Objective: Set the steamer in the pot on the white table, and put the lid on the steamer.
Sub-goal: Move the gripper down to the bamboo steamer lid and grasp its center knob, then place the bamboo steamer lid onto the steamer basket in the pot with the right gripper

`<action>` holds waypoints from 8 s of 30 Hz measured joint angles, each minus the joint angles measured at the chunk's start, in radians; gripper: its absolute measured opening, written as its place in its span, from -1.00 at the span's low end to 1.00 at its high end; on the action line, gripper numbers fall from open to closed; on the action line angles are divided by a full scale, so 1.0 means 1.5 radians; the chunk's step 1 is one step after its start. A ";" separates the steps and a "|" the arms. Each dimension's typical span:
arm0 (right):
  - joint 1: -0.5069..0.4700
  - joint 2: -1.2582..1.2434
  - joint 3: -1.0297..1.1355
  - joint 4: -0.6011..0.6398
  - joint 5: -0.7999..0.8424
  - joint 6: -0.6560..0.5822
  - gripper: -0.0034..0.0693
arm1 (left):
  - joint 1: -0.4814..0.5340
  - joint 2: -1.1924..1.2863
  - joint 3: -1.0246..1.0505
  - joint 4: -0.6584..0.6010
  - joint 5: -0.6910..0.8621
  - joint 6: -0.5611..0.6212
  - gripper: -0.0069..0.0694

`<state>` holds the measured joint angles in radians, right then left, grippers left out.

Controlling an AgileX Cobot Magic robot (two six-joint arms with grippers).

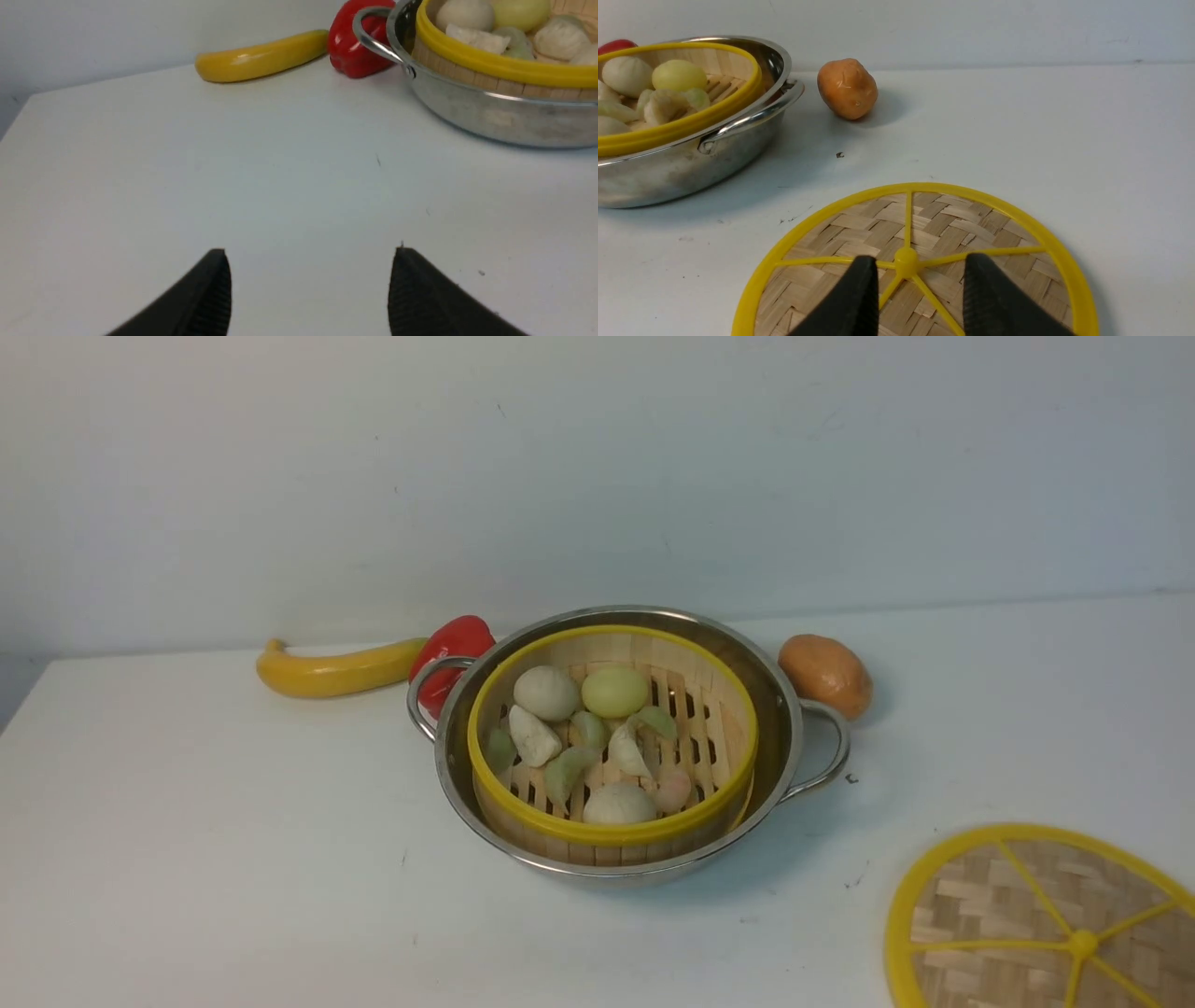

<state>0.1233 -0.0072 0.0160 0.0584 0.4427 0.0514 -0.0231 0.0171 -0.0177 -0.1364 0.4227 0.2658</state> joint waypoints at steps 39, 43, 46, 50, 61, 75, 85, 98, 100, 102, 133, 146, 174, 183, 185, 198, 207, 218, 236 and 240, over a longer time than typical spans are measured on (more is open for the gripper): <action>0.000 0.000 0.000 0.000 0.000 0.000 -0.24 | 0.000 -0.020 0.025 0.031 0.006 -0.006 0.28; 0.000 0.000 -0.003 -0.007 0.000 0.004 -0.24 | 0.000 -0.020 0.025 0.031 0.006 -0.006 0.28; 0.000 0.000 -0.023 -0.007 0.004 0.016 -0.24 | 0.000 -0.020 0.025 0.031 0.006 -0.007 0.28; 0.000 0.000 -0.136 0.003 0.068 0.018 -0.24 | 0.000 -0.020 0.025 0.031 0.006 -0.007 0.28; 0.000 0.166 -0.417 0.058 0.216 0.010 -0.24 | 0.000 -0.020 0.025 0.031 0.006 -0.007 0.28; 0.000 0.428 -0.524 0.165 0.245 -0.089 -0.24 | 0.000 -0.020 0.025 0.031 0.006 -0.008 0.28; 0.000 0.665 -0.584 0.133 0.435 -0.233 -0.24 | 0.000 -0.020 0.025 0.031 0.006 -0.008 0.28; 0.000 0.867 -0.587 0.073 0.395 -0.242 -0.08 | 0.000 -0.020 0.025 0.031 0.006 -0.008 0.28; 0.000 0.905 -0.587 0.077 0.371 -0.243 0.08 | 0.000 -0.020 0.025 0.031 0.006 -0.008 0.28; 0.000 0.927 -0.587 0.077 0.355 -0.243 0.16 | 0.000 -0.020 0.025 0.031 0.006 -0.008 0.28; 0.000 1.077 -0.594 0.052 0.317 -0.243 -0.03 | 0.000 -0.020 0.025 0.031 0.006 -0.008 0.28; 0.000 1.078 -0.594 0.062 0.303 -0.243 -0.08 | 0.000 -0.020 0.025 0.031 0.006 -0.008 0.28; 0.000 1.080 -0.594 0.061 0.311 -0.243 -0.24 | 0.000 -0.020 0.025 0.031 0.006 -0.008 0.28; 0.000 1.113 -0.601 0.060 0.310 -0.243 -0.24 | 0.000 -0.020 0.025 0.031 0.006 -0.008 0.28; 0.000 1.113 -0.601 0.060 0.309 -0.243 -0.24 | 0.000 -0.020 0.025 0.031 0.006 -0.008 0.28; 0.000 1.113 -0.602 0.056 0.321 -0.246 -0.60 | 0.000 -0.020 0.025 0.031 0.006 -0.008 0.28; 0.000 1.116 -0.630 0.055 0.355 -0.250 -0.59 | 0.000 -0.020 0.025 0.031 0.006 -0.008 0.28; 0.001 1.061 -0.797 0.064 0.516 -0.245 -0.59 | 0.000 -0.020 0.025 0.031 0.006 -0.008 0.28; 0.045 1.058 -0.990 0.103 0.540 -0.234 -0.59 | 0.000 -0.020 0.025 0.031 0.006 -0.008 0.28; 0.095 1.081 -1.066 0.113 0.544 -0.223 -0.59 | 0.000 -0.020 0.025 0.031 0.006 -0.008 0.28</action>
<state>0.2657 1.6143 -1.5828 0.2278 1.2583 -0.2830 -0.0231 -0.0124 0.0195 -0.0892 0.4317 0.2537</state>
